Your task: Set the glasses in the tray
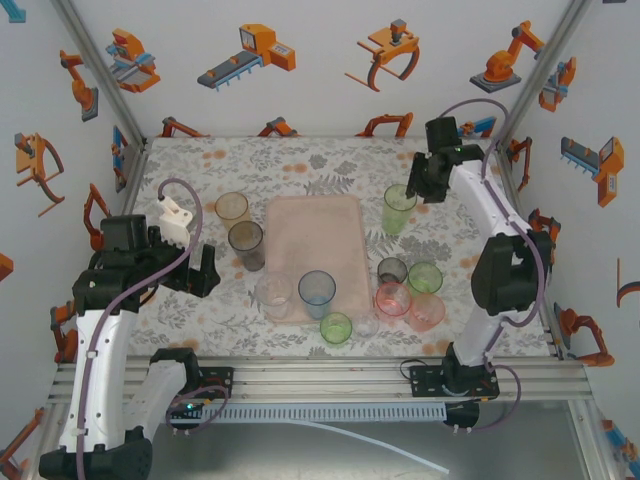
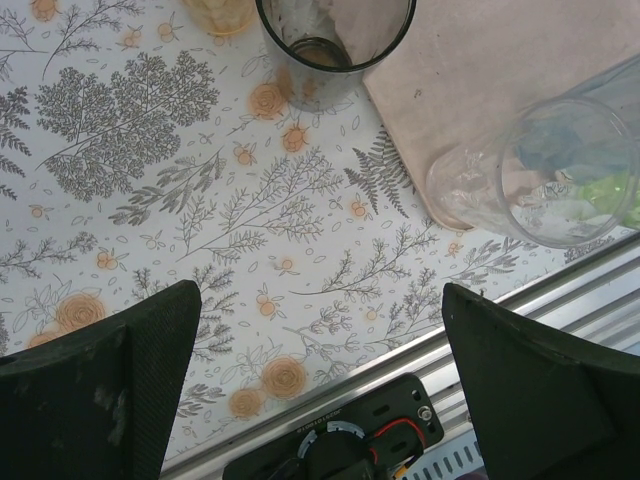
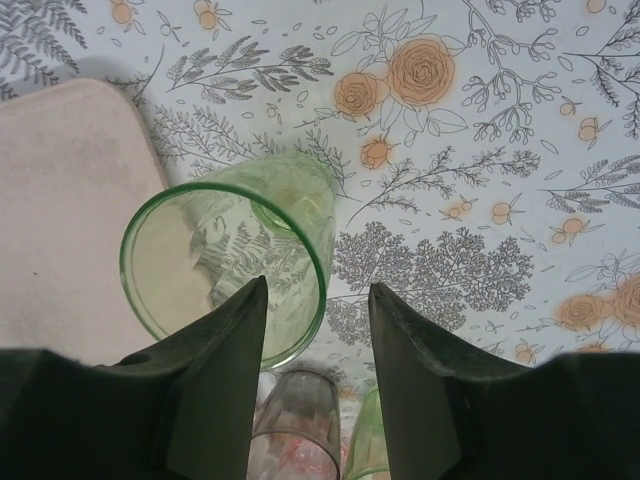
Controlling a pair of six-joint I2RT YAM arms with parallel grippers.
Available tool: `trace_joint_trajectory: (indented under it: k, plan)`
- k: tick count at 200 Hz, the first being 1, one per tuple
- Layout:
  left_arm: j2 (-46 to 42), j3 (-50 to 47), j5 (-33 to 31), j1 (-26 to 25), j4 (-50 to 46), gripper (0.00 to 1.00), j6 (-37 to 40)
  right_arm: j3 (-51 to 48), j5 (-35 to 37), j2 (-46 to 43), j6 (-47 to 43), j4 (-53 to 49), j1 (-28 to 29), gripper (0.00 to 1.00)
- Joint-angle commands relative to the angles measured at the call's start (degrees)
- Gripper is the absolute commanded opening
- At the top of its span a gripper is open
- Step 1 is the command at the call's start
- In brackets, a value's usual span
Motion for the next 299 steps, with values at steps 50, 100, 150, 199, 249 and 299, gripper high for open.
trace_joint_trajectory:
  k: [50, 100, 150, 199, 249, 299]
  plan:
    - [-0.21, -0.03, 0.08, -0.22, -1.18, 0.99, -0.56, 1.60, 1.33, 2.14, -2.83, 0.39, -0.65, 0.34]
    - [-0.20, -0.14, 0.08, -0.08, -0.86, 0.99, -0.56, 1.78, 1.53, 2.58, -3.58, -0.27, -0.84, 0.24]
    - [-0.84, -0.60, -0.01, -0.09, -0.92, 0.99, -0.56, 2.65, 1.09, 3.31, -4.07, -1.27, -1.02, 0.19]
    - [-1.26, -1.00, -0.27, -0.15, -0.84, 0.99, -0.45, 2.91, 0.98, 3.72, -4.50, -1.80, -1.02, 0.11]
    - [-1.38, -0.99, -0.21, -0.14, -0.82, 0.99, -0.46, 4.04, 0.98, 2.89, -4.81, -2.10, -1.11, 0.00]
    - [-1.39, -0.91, -0.28, -0.13, -0.67, 0.99, -0.39, 5.29, 1.16, 0.25, -4.56, -2.47, -1.28, 0.00]
